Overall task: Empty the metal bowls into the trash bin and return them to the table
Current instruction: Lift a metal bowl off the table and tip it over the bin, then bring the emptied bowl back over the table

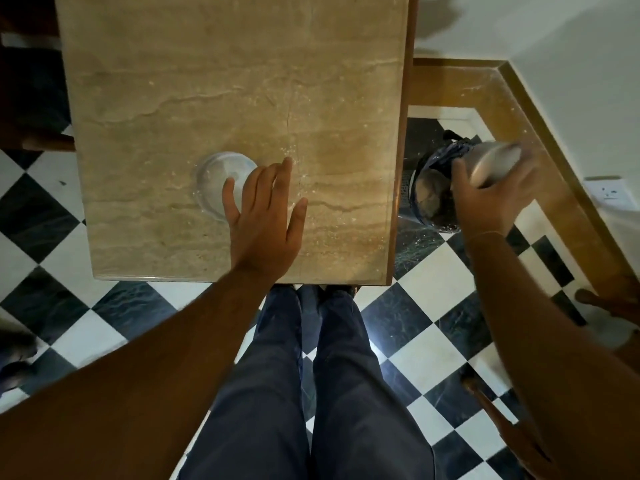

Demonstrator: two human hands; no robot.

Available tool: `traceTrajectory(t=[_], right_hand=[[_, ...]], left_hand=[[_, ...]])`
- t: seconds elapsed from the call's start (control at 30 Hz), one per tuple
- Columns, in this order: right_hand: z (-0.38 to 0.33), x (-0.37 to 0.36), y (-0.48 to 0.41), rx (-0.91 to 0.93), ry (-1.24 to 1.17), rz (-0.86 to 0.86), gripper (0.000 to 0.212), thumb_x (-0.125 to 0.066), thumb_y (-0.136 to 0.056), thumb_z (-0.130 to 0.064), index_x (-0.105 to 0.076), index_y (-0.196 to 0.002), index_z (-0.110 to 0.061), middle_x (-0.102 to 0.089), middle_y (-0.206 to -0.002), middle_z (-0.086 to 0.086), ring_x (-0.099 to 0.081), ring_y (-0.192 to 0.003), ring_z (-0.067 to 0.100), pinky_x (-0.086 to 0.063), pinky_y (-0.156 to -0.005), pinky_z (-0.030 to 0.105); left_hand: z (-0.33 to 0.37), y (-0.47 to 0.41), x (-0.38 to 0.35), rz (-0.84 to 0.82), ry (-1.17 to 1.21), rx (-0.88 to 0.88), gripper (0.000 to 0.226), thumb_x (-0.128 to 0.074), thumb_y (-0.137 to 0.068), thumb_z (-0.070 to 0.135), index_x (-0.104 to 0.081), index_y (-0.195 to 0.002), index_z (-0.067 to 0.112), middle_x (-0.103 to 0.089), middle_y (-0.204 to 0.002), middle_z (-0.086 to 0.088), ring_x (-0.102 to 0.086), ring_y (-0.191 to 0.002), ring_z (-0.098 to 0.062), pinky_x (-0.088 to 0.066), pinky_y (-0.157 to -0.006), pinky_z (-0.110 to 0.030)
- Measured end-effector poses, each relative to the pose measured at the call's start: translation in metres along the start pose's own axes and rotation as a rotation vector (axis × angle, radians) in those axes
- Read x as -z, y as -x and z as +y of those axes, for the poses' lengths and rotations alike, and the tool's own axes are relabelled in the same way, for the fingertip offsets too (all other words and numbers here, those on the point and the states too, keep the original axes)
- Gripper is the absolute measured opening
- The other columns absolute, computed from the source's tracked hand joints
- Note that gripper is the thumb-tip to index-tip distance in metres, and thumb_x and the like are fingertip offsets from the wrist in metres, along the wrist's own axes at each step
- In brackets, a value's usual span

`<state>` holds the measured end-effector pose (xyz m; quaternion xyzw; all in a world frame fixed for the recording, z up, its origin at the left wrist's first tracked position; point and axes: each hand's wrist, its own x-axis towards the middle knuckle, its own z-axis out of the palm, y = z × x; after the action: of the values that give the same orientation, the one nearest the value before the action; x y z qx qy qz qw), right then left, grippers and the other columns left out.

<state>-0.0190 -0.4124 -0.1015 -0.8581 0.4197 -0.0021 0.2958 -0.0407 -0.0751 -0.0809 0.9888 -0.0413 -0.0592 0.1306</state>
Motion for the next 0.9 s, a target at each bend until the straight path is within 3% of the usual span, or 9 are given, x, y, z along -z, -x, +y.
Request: traceTrajectory(t=[0.07, 0.17, 0.3, 0.4, 0.5, 0.63, 0.77, 0.83, 0.9], right_hand=[[-0.005, -0.004, -0.004, -0.085, 0.029, -0.046, 0.109, -0.072, -0.077, -0.078, -0.028, -0.167, -0.035, -0.041, -0.165, 0.015, -0.046, -0.147, 0.038, -0.055, -0.115, 0.058], [-0.014, -0.007, -0.016, 0.074, 0.035, 0.034, 0.103, -0.076, -0.084, -0.072, -0.035, -0.165, -0.024, -0.041, -0.165, 0.013, -0.043, -0.151, 0.032, -0.047, -0.122, 0.047], [-0.007, -0.012, -0.013, -0.086, 0.067, -0.085, 0.111, -0.075, -0.078, -0.076, -0.025, -0.168, -0.033, -0.040, -0.166, 0.016, -0.045, -0.148, 0.041, -0.052, -0.117, 0.057], [-0.003, -0.010, -0.013, 0.000, 0.112, -0.049, 0.106, -0.077, -0.081, -0.075, -0.032, -0.165, -0.029, -0.045, -0.164, 0.013, -0.047, -0.147, 0.037, -0.048, -0.113, 0.042], [0.012, -0.012, -0.012, -0.132, 0.109, -0.132, 0.108, -0.080, -0.071, -0.077, -0.029, -0.159, -0.037, -0.047, -0.160, 0.017, -0.051, -0.143, 0.043, -0.054, -0.113, 0.058], [0.003, 0.003, -0.018, -0.200, -0.365, -0.171, 0.082, -0.083, -0.082, -0.071, -0.044, -0.142, -0.031, -0.059, -0.148, 0.010, -0.069, -0.126, 0.026, -0.063, -0.107, 0.054], [-0.027, 0.018, -0.007, -0.495, -0.936, -0.695, 0.080, -0.067, -0.096, -0.067, -0.051, -0.162, -0.024, -0.055, -0.164, 0.019, -0.061, -0.144, 0.045, -0.053, -0.113, 0.070], [-0.042, 0.017, 0.010, -0.623, -1.001, -0.808, 0.075, -0.052, -0.101, -0.074, -0.057, -0.158, -0.027, -0.066, -0.155, 0.020, -0.067, -0.137, 0.048, -0.055, -0.106, 0.071], [-0.058, 0.008, 0.024, -0.671, -0.984, -0.867, 0.074, -0.039, -0.101, -0.080, -0.065, -0.146, -0.027, -0.081, -0.132, 0.016, -0.080, -0.116, 0.043, -0.065, -0.089, 0.065]], left_hand=[[0.000, -0.002, 0.000, 0.009, 0.006, 0.026, 0.060, -0.036, -0.115, 0.044, -0.038, -0.167, 0.014, -0.053, -0.161, -0.006, -0.046, -0.152, -0.027, -0.010, -0.131, -0.061], [-0.004, -0.007, -0.001, 0.016, 0.015, 0.079, 0.061, -0.037, -0.114, 0.045, -0.036, -0.168, 0.016, -0.049, -0.165, -0.005, -0.042, -0.156, -0.026, -0.008, -0.131, -0.061], [-0.009, -0.005, 0.001, -0.037, -0.019, 0.106, 0.067, -0.022, -0.114, 0.054, -0.032, -0.170, 0.018, -0.045, -0.169, -0.005, -0.038, -0.159, -0.027, -0.006, -0.132, -0.061], [-0.015, -0.004, -0.001, -0.033, -0.020, 0.154, 0.065, -0.031, -0.114, 0.051, -0.030, -0.171, 0.019, -0.042, -0.171, -0.005, -0.035, -0.161, -0.027, -0.004, -0.132, -0.061], [-0.024, 0.002, 0.000, -0.050, -0.052, 0.185, 0.068, -0.034, -0.113, 0.053, -0.029, -0.171, 0.018, -0.040, -0.173, -0.007, -0.033, -0.162, -0.028, -0.005, -0.132, -0.062], [-0.034, 0.006, 0.002, -0.069, -0.045, 0.244, 0.080, -0.044, -0.108, 0.064, -0.025, -0.172, 0.020, -0.029, -0.178, -0.005, -0.024, -0.166, -0.028, -0.003, -0.131, -0.064], [-0.046, 0.002, 0.005, -0.124, -0.040, 0.332, 0.105, -0.056, -0.095, 0.078, -0.014, -0.174, 0.022, -0.015, -0.183, -0.005, -0.011, -0.169, -0.030, -0.002, -0.130, -0.069], [-0.052, -0.003, 0.004, -0.161, -0.016, 0.377, 0.119, -0.061, -0.088, 0.084, -0.006, -0.174, 0.023, -0.009, -0.183, -0.006, -0.005, -0.170, -0.033, -0.005, -0.130, -0.072], [-0.058, -0.008, 0.005, -0.198, 0.008, 0.430, 0.130, -0.064, -0.081, 0.089, 0.000, -0.174, 0.025, -0.003, -0.184, -0.006, -0.001, -0.170, -0.035, -0.006, -0.129, -0.074]])
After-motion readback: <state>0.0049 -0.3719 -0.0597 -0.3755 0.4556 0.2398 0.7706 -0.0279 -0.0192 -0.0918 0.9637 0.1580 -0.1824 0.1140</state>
